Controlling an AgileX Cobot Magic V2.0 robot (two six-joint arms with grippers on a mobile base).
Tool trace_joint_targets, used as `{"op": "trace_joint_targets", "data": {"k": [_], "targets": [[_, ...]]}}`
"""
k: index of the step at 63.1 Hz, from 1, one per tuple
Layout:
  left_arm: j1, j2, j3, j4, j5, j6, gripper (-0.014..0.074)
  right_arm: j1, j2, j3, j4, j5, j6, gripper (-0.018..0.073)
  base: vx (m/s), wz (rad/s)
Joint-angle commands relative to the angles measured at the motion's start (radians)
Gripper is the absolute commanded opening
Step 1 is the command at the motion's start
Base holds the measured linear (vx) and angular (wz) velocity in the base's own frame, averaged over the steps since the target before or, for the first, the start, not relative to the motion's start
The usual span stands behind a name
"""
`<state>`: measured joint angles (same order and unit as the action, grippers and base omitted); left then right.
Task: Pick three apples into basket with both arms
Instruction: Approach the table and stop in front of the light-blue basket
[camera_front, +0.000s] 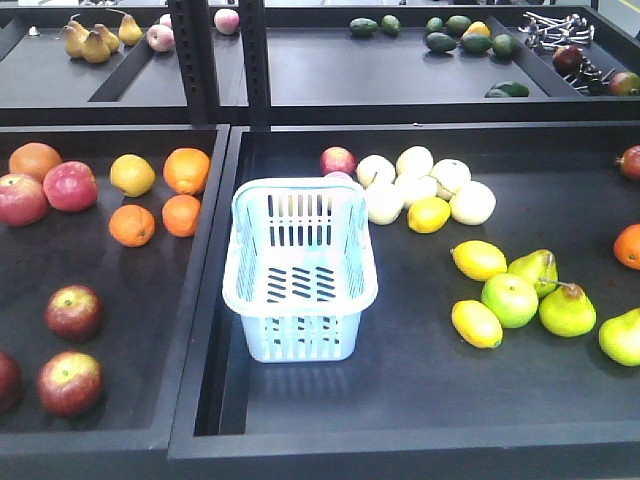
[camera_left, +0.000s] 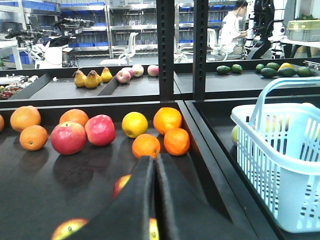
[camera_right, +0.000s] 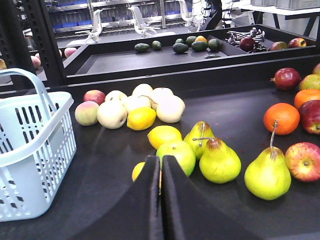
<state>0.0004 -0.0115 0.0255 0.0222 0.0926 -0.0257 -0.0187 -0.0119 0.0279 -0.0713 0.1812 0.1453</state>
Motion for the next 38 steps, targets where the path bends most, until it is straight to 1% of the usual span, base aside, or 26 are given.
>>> {"op": "trace_joint_targets", "data": {"k": [1, 38], "targets": [[-0.002, -0.016, 0.006, -0.001, -0.078, -0.009, -0.0006, -0.005, -0.013, 0.014, -0.011, -0.077, -0.004, -0.0009, 0.1, -0.03], [-0.002, -0.016, 0.006, -0.001, -0.078, -0.009, -0.0006, -0.005, -0.013, 0.014, -0.011, -0.077, -0.004, -0.0009, 0.08, 0.0]]}}
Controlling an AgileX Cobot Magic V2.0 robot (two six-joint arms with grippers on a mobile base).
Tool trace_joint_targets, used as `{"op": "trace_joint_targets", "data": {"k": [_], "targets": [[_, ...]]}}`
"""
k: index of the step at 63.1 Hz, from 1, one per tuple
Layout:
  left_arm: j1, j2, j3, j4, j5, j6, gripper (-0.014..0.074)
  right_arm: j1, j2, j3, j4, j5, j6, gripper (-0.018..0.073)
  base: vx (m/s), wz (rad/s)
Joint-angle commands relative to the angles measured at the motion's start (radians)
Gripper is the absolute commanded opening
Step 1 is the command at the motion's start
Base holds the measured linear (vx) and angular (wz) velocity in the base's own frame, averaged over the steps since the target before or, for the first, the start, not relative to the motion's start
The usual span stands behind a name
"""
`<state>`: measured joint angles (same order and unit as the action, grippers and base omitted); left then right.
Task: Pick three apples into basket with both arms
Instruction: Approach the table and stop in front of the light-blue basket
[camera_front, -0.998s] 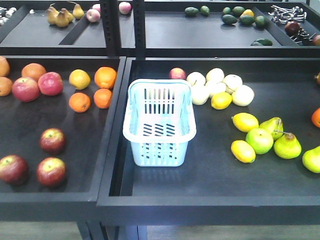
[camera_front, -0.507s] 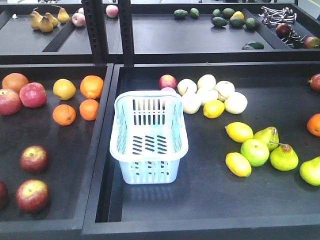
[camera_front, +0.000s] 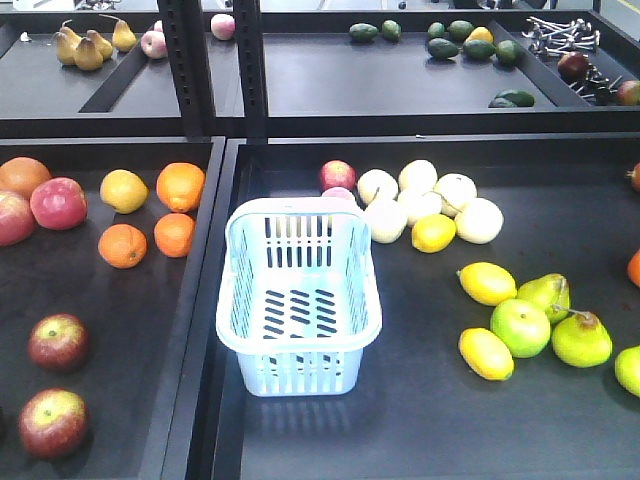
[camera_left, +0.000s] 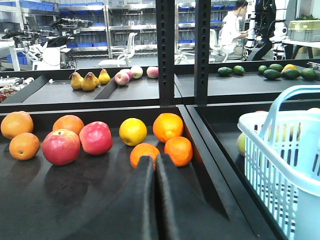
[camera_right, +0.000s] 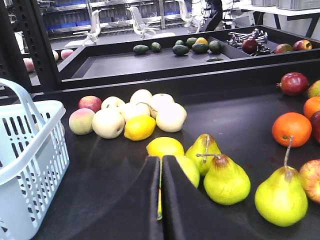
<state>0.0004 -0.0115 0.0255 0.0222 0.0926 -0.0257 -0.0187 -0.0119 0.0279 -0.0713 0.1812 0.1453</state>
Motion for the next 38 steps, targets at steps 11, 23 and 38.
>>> {"op": "trace_joint_targets", "data": {"k": [11, 23, 38], "targets": [[-0.002, -0.016, 0.006, -0.001, -0.078, -0.009, -0.0006, -0.005, -0.013, 0.014, -0.011, -0.077, -0.004, -0.0009, 0.06, 0.03], [-0.002, -0.016, 0.006, -0.001, -0.078, -0.009, -0.0006, -0.005, -0.013, 0.014, -0.011, -0.077, -0.004, -0.0009, 0.06, 0.04], [-0.002, -0.016, 0.006, -0.001, -0.078, -0.009, -0.0006, -0.005, -0.013, 0.014, -0.011, -0.077, -0.004, -0.0009, 0.06, 0.03]]}}
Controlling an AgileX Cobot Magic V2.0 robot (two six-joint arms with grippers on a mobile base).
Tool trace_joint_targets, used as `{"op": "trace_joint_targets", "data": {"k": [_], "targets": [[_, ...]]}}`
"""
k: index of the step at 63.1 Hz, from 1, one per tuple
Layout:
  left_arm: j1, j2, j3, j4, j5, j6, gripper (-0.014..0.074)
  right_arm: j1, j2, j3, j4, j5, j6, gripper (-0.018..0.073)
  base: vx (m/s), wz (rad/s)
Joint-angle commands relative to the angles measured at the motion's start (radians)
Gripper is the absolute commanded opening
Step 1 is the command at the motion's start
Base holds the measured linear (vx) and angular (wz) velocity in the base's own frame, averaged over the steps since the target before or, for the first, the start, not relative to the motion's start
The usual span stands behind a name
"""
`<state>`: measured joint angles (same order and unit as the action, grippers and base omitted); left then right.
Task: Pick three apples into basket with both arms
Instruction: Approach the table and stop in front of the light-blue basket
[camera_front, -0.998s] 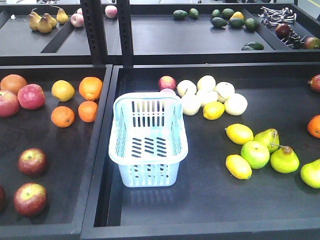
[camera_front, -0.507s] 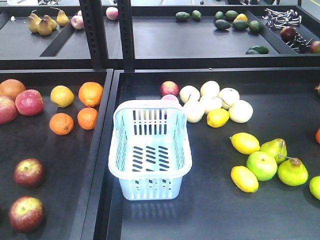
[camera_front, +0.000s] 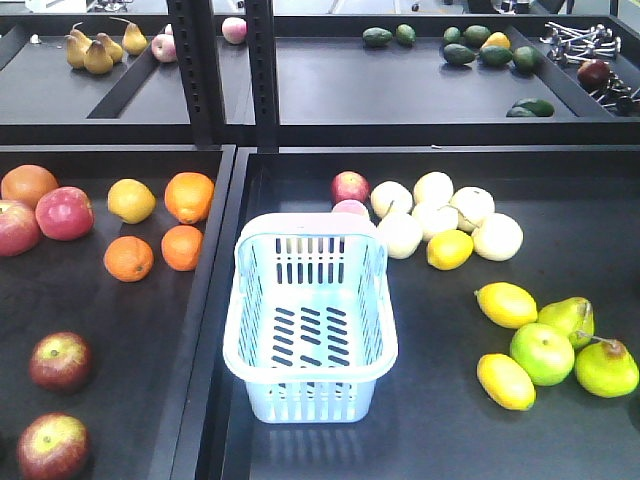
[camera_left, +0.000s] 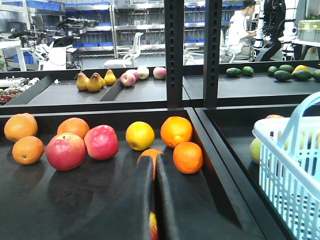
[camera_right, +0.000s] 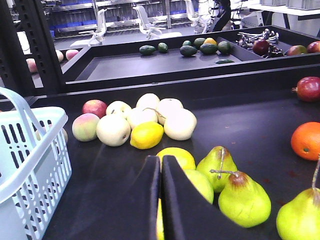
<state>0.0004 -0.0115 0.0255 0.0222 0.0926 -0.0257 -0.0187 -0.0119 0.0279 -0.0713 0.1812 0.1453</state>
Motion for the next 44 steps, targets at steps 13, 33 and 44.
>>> {"op": "trace_joint_targets", "data": {"k": [13, 33, 44], "targets": [[-0.002, -0.016, 0.006, -0.001, -0.078, -0.009, -0.0006, -0.005, -0.013, 0.014, -0.011, -0.077, -0.004, -0.0009, 0.05, 0.03], [-0.002, -0.016, 0.006, -0.001, -0.078, -0.009, -0.0006, -0.005, -0.013, 0.014, -0.011, -0.077, -0.004, -0.0009, 0.04, 0.02], [-0.002, -0.016, 0.006, -0.001, -0.078, -0.009, -0.0006, -0.005, -0.013, 0.014, -0.011, -0.077, -0.004, -0.0009, 0.02, 0.02]]}}
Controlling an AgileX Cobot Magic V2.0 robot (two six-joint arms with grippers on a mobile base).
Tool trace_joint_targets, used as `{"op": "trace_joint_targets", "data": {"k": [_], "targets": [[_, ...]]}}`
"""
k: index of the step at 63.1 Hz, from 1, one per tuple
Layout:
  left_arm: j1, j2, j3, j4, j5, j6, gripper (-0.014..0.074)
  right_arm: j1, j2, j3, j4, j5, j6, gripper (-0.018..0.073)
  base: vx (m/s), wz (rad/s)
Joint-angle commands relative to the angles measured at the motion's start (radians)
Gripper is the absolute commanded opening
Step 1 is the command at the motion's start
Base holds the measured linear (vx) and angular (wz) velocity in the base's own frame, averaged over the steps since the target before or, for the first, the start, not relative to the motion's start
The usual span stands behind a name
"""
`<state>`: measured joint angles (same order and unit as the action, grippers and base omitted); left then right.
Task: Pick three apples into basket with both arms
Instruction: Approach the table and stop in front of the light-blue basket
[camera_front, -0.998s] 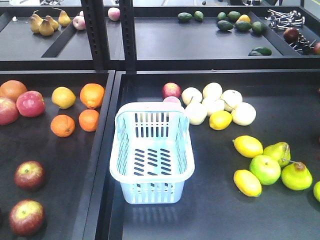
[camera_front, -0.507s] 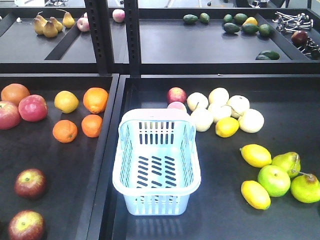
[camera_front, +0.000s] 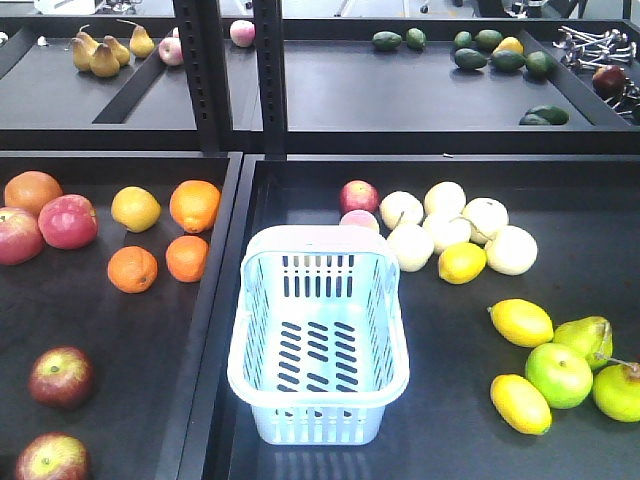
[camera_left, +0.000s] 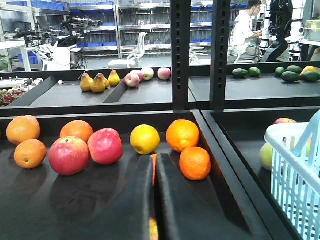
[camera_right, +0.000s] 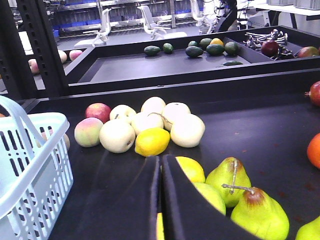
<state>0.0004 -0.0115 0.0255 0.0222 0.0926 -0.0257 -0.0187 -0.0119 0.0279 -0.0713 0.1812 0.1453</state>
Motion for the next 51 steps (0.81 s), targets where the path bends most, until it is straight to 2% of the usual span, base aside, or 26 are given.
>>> {"op": "trace_joint_targets", "data": {"k": [1, 43, 46, 51], "targets": [[-0.002, -0.016, 0.006, -0.001, -0.078, -0.009, -0.0006, -0.005, -0.013, 0.014, -0.011, -0.077, -0.004, -0.0009, 0.01, 0.02], [-0.002, -0.016, 0.006, -0.001, -0.078, -0.009, -0.0006, -0.005, -0.013, 0.014, -0.011, -0.077, -0.004, -0.0009, 0.0, 0.0], [-0.002, -0.016, 0.006, -0.022, -0.078, -0.023, -0.0006, -0.005, -0.013, 0.014, -0.011, -0.077, -0.004, -0.0009, 0.0, 0.0], [-0.002, -0.016, 0.006, -0.12, -0.085, -0.093, -0.0006, -0.005, -0.013, 0.014, -0.011, -0.077, -0.004, -0.0009, 0.0, 0.0]]}}
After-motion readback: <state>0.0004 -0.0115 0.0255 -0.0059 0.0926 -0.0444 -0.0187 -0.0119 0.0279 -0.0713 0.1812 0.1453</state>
